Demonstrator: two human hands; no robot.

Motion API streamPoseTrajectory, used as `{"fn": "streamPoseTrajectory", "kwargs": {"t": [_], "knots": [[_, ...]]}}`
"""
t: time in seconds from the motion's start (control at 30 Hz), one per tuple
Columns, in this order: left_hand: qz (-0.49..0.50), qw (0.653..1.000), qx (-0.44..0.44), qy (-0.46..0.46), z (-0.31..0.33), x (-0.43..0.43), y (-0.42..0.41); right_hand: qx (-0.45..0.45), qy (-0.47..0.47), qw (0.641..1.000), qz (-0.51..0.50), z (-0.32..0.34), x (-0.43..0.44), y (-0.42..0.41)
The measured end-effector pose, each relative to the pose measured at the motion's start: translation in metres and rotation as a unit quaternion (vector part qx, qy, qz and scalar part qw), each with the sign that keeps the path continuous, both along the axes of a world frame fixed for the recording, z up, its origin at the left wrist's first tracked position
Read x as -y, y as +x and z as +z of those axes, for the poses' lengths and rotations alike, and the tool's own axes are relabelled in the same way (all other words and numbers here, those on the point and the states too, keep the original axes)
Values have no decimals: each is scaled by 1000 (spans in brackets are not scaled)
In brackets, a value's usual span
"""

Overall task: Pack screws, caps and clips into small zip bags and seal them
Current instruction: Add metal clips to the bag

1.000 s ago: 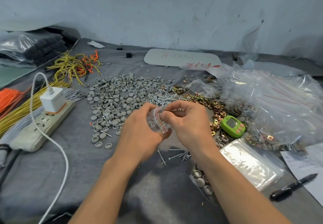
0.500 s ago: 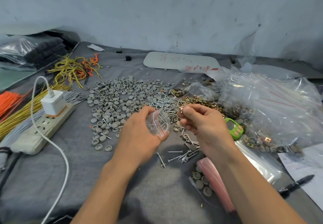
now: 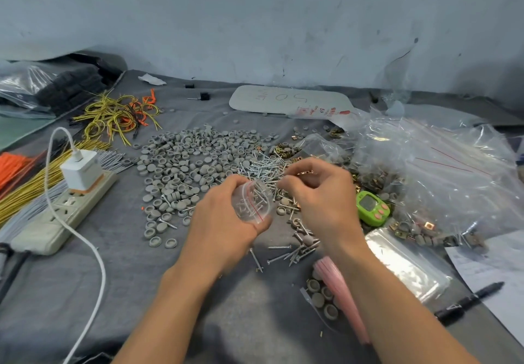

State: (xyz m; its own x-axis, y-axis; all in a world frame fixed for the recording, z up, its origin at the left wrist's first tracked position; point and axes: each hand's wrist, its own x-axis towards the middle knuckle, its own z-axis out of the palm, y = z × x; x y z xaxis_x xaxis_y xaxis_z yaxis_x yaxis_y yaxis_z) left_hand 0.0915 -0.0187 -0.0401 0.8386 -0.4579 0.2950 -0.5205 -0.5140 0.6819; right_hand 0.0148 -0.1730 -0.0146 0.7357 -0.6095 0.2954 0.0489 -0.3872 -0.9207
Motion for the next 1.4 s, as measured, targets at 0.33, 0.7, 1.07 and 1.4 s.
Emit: {"fn": "streamPoseTrajectory", "kwargs": {"t": [0.33,0.7,1.07,1.4], "knots": [[3,1000,0,-1,3,-1,0,-331,-240,910,-62,-2,61,-34],[0,1000,-6,22,3,1,-2,-362,-323,874,-40,-17,49,-40],[-1,999,-10,32,4,3,-4,-228,-84,970,6,-23,52,-35],[8,990,135,48,-2,10,-12,-129,112,982,81,-20,40,-24]]}}
